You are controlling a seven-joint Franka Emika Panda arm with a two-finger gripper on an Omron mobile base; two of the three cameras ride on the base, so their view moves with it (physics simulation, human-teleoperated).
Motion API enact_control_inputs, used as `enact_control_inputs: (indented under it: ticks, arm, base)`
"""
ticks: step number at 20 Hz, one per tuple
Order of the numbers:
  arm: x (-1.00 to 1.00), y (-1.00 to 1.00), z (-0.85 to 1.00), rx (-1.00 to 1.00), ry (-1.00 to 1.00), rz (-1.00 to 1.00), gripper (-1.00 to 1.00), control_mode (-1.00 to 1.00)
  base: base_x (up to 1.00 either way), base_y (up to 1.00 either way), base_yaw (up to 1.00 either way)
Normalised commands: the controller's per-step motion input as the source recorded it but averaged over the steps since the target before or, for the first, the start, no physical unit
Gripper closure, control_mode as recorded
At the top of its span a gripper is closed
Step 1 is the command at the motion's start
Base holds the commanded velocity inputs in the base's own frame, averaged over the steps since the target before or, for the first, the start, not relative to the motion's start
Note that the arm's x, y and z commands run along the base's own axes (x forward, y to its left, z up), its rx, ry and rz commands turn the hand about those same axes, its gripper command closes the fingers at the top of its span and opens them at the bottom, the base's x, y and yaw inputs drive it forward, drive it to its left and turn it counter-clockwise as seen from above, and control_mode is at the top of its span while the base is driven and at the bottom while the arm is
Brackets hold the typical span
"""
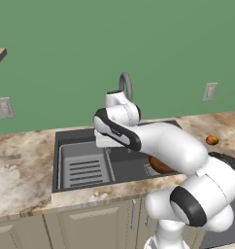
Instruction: Remove the mango and lemon wedge from the sink. Then move the bowl and cup from the counter to the sink for washing.
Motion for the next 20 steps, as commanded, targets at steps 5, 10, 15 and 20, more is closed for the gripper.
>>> enact_control_inputs:
  ticks: [5, 10, 15, 20]
  arm:
    - [0.02, 0.39, 0.07, 0.00, 0.00, 0.14, -1.00, -1.00]
    - [0.01, 0.32, 0.08, 0.02, 0.00, 0.12, -1.00, -1.00]
    - [0.00, 0.34, 0.09, 0.03, 0.00, 0.11, -1.00, -1.00]
    - [0.02, 0.37, 0.08, 0.03, 0.00, 0.04, -1.00, -1.00]
  base:
    - [0.00, 0.00, 0.00]
    - [0.00, 0.00, 0.00]
    - [0.00, 0.00, 0.00]
    - [0.00, 0.00, 0.00]
